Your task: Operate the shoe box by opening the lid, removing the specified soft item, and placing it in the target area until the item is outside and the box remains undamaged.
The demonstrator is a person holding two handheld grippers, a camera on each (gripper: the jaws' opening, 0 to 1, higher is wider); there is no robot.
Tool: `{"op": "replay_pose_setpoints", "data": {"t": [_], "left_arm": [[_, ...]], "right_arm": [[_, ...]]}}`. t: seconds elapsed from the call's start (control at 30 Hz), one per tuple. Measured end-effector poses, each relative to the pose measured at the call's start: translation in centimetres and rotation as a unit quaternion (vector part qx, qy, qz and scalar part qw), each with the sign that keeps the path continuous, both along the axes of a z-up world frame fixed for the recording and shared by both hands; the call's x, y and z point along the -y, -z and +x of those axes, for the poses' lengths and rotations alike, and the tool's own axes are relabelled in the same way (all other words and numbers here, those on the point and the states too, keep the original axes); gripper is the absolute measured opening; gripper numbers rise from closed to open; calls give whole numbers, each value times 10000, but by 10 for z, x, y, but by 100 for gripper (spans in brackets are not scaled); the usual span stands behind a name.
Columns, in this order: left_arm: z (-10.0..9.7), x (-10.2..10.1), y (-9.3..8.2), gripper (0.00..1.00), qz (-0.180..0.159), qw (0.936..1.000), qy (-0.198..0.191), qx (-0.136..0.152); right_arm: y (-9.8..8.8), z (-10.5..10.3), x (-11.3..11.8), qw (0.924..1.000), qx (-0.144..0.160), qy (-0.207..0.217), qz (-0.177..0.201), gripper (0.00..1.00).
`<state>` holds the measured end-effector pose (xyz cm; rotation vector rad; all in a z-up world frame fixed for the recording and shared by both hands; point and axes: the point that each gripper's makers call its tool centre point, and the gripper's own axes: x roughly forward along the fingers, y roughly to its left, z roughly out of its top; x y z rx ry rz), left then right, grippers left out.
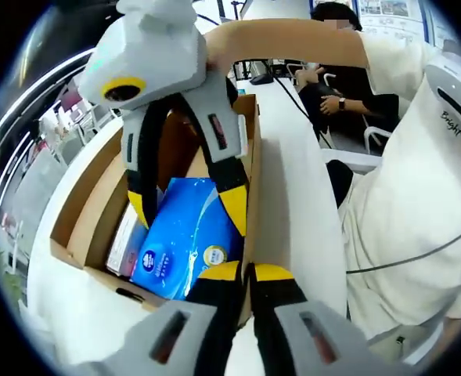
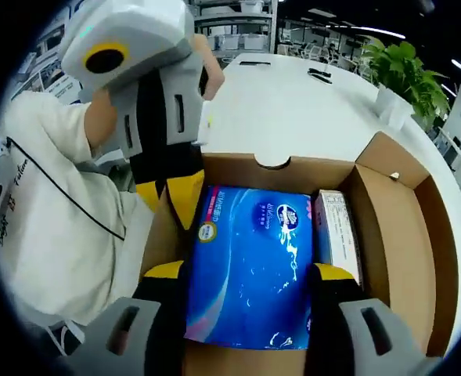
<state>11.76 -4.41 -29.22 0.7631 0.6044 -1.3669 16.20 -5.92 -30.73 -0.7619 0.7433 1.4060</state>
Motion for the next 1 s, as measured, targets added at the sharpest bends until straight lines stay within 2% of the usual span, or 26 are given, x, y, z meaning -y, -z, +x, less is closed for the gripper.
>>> {"op": "replay_pose_setpoints", "data": {"t": [0.5,0.67,0.93,1.0], "left_arm": [[-1,0,1,4,8,10000,3,13],[-2,0,1,4,16,10000,1,26],[-1,-1,1,4,21,10000,-5,2],[-1,-1,1,4,25,10000,-6,6]], "right_arm": [[1,0,7,10000,-26,-62,-60,60],[2,0,25,9995,-29,-31,-311,60],[1,5,39,9993,-29,-79,-366,60],[1,4,47,9985,-19,-115,-532,60]]}}
